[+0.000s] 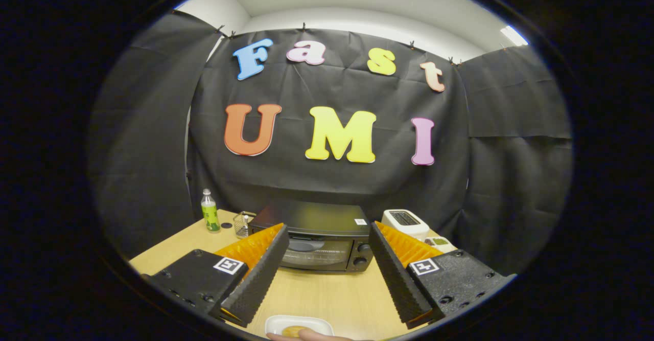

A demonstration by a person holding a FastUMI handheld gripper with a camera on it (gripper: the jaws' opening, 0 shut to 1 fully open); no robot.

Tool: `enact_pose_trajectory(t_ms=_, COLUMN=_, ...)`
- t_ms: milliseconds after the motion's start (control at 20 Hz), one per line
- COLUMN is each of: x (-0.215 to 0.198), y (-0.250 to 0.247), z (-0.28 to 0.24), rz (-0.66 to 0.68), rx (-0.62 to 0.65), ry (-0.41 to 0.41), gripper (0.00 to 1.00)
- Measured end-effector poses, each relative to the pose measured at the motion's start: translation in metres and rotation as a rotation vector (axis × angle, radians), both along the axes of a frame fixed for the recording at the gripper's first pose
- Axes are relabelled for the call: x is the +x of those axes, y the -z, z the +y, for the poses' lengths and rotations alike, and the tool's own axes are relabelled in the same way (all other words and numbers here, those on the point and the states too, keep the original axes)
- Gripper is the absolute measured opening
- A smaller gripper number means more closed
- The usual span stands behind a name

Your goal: Open the toaster oven, put the food inside, and close the toaster oven door.

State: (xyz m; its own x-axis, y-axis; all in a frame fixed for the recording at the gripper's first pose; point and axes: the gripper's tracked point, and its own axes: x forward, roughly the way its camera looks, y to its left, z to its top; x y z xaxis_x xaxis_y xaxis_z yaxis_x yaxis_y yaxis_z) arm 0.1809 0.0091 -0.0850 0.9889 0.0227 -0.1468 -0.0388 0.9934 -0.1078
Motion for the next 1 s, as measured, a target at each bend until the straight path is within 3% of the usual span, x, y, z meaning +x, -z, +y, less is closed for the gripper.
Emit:
enact_pose_trajectory(t_ms=150, x=0.024, y=0.019, z=0.020, rz=0.021, rx=0.028, ry=-0.029, gripper=1.00)
enact_pose_trajectory(t_ms=300, x=0.054, y=0.035, z=0.016, rz=0.010, rx=0.052, ry=0.045, gripper=1.00)
enact_pose_trajectory(t_ms=450, x=0.085, y=0.059, z=0.029, rz=0.046, rx=0.095, ry=0.051, gripper=1.00)
enact_pose_trajectory(t_ms=600, x=0.114, y=0.074, z=0.028, rz=0.044, rx=0.028, ry=0.096, gripper=1.00)
enact_pose_trajectory(t_ms=800, x=0.153, y=0.115, z=0.046, rz=0.132, rx=0.061, ry=0.059, gripper=1.00)
enact_pose_trajectory(t_ms=1000, x=0.176, y=0.126, z=0.042, rz=0.173, rx=0.103, ry=0.091, gripper=1.00)
